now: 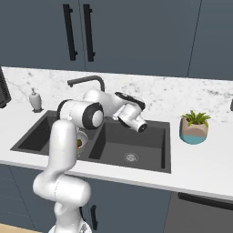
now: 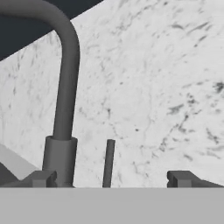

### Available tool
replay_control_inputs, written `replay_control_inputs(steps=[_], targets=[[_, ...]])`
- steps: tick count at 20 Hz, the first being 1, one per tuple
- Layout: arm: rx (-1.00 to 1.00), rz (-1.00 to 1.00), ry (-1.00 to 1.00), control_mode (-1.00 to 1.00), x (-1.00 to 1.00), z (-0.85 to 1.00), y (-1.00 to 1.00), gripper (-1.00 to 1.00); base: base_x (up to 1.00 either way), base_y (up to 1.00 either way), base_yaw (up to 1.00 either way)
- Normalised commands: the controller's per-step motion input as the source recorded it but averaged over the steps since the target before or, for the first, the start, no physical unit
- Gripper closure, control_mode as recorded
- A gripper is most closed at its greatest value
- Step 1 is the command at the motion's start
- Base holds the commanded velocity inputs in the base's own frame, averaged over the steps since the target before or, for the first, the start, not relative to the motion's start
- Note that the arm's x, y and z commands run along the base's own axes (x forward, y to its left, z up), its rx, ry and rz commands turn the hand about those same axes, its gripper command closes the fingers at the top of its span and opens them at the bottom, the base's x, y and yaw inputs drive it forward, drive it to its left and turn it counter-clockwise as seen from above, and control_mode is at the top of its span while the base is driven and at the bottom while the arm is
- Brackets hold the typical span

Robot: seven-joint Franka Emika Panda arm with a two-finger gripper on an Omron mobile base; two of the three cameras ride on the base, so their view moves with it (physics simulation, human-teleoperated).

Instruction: Put the colander in the sink, put the tangerine, pear, mango in the colander, and turn on the sink faucet and pour water over the colander.

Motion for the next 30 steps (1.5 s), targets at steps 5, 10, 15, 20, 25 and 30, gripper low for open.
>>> replay_control_inputs(steps=[5, 10, 15, 20, 25, 30], targets=[[-0.06, -0.09, 0.04, -1.00, 0.54, 0.00, 0.00, -1.00, 0.00, 0.00, 0.00], [-0.11, -0.14, 0.00, -1.00, 0.44, -0.11, 0.11, -1.00, 0.00, 0.00, 0.00], [-0.10, -0.13, -0.01, -1.00, 0.32, -0.19, 0.24, -1.00, 0.00, 0.00, 0.00], [-0.09, -0.11, 0.00, -1.00, 0.28, -0.08, 0.25, -1.00, 0.00, 0.00, 0.00], [-0.08, -0.12, 0.00, -1.00, 0.39, -0.15, 0.29, -1.00, 0.00, 0.00, 0.00], [-0.03, -0.09, 0.00, -1.00, 0.41, -0.18, 0.24, -1.00, 0.00, 0.00, 0.00]])
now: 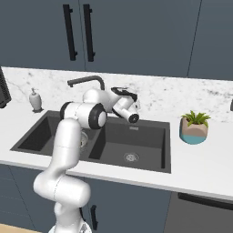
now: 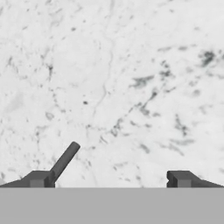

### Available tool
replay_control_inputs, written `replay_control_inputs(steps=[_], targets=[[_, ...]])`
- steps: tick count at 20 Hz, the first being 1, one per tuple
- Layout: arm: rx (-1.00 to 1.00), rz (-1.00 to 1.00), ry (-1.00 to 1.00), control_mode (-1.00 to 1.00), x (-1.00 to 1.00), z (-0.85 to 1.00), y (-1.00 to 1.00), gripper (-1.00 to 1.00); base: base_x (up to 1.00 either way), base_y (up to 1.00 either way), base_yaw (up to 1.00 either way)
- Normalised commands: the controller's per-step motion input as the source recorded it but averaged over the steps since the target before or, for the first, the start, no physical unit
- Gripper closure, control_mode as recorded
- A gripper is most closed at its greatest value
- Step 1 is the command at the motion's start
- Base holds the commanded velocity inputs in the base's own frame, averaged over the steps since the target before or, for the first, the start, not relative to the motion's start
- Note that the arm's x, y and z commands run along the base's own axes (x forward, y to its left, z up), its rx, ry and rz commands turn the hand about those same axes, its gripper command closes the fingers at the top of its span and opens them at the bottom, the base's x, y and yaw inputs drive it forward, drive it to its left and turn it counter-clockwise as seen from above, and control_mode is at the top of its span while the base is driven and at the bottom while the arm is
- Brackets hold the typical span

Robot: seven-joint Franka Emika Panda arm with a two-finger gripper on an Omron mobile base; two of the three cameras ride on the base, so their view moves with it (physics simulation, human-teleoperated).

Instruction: Put the colander in the sink, put the tangerine, pear, mango in the colander, and turn on the sink faucet and pour water over the colander.

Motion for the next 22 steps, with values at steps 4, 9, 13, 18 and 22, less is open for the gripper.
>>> replay_control_inputs(steps=[4, 9, 13, 18, 22], targets=[[0.00, -0.07, 0.00, -1.00, 0.41, -0.15, 0.27, -1.00, 0.00, 0.00, 0.00], [0.00, 0.00, 0.00, -1.00, 0.05, 0.00, 0.21, -1.00, 0.00, 0.00, 0.00], [0.00, 0.00, 0.00, -1.00, -0.04, 0.00, 0.22, -1.00, 0.00, 0.00, 0.00], [0.00, 0.00, 0.00, -1.00, 0.00, 0.05, 0.12, -1.00, 0.00, 0.00, 0.00], [-0.01, -0.01, 0.00, -1.00, 0.23, 0.01, 0.06, -1.00, 0.00, 0.00, 0.00]])
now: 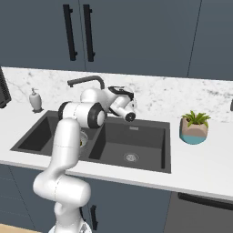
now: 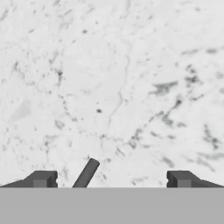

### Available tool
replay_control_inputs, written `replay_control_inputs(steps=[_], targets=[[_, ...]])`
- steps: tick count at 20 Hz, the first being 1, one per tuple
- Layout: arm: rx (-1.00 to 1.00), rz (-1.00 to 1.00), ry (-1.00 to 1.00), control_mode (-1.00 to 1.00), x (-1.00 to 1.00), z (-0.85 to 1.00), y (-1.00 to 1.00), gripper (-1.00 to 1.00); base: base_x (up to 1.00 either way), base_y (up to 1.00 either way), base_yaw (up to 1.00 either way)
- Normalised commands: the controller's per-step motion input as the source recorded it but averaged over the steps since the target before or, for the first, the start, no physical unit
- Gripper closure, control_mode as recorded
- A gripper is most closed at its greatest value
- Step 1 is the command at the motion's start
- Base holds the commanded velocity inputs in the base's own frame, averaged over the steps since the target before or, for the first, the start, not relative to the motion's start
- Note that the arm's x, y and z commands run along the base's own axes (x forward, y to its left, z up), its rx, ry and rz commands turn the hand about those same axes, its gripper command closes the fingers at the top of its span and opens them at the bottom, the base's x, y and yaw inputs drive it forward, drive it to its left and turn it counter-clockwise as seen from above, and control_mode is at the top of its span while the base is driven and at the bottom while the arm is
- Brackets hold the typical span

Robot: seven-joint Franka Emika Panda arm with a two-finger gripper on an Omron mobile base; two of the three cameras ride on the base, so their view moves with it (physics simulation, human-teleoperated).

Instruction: Put the colander in the sink, put the tangerine, pear, mango in the colander, and turn on the sink faucet and pour water over the colander.

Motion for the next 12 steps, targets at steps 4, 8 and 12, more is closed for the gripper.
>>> replay_control_inputs(steps=[4, 8, 12], targets=[[-0.03, -0.03, 0.00, -1.00, 0.47, -0.12, 0.01, -1.00, 0.00, 0.00, 0.00], [-0.01, -0.02, 0.00, -1.00, 0.45, -0.24, 0.01, -1.00, 0.00, 0.00, 0.00], [0.00, -0.03, 0.00, -1.00, 0.38, -0.22, 0.01, -1.00, 0.00, 0.00, 0.00]])
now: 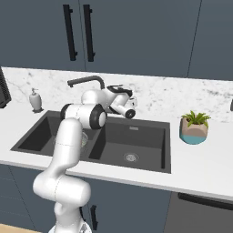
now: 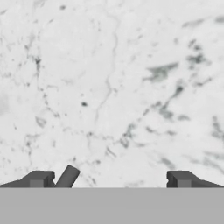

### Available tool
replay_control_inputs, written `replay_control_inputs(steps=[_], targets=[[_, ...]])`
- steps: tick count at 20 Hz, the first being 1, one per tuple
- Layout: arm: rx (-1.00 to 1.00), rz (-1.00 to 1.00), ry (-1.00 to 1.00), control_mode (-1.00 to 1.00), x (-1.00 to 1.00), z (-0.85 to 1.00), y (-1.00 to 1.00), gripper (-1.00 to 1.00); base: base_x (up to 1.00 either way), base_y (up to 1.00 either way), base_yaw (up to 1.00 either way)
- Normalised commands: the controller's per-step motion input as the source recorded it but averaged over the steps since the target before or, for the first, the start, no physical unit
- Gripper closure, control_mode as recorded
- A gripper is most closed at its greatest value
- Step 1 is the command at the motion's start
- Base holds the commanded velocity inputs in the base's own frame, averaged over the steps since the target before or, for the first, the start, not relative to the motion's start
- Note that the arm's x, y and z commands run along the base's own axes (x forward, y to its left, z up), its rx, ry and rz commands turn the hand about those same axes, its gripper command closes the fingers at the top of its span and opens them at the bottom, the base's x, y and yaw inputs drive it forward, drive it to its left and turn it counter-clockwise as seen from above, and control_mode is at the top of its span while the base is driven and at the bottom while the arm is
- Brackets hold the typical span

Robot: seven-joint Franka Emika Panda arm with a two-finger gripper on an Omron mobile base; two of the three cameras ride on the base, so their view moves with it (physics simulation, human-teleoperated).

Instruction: Put the colander in the sink, put the tangerine, pear, mango in the colander, and turn on the sink faucet and pour water over the colander.

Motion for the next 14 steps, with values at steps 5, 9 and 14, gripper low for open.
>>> replay_control_inputs(steps=[5, 9, 14], targets=[[0.00, -0.03, 0.00, -1.00, 0.21, -0.28, 0.03, -1.00, 0.00, 0.00, 0.00], [0.00, -0.03, 0.00, -1.00, 0.19, -0.27, 0.03, -1.00, 0.00, 0.00, 0.00], [0.00, -0.03, 0.00, -1.00, 0.24, -0.29, 0.02, 1.00, 0.00, 0.00, 0.00]])
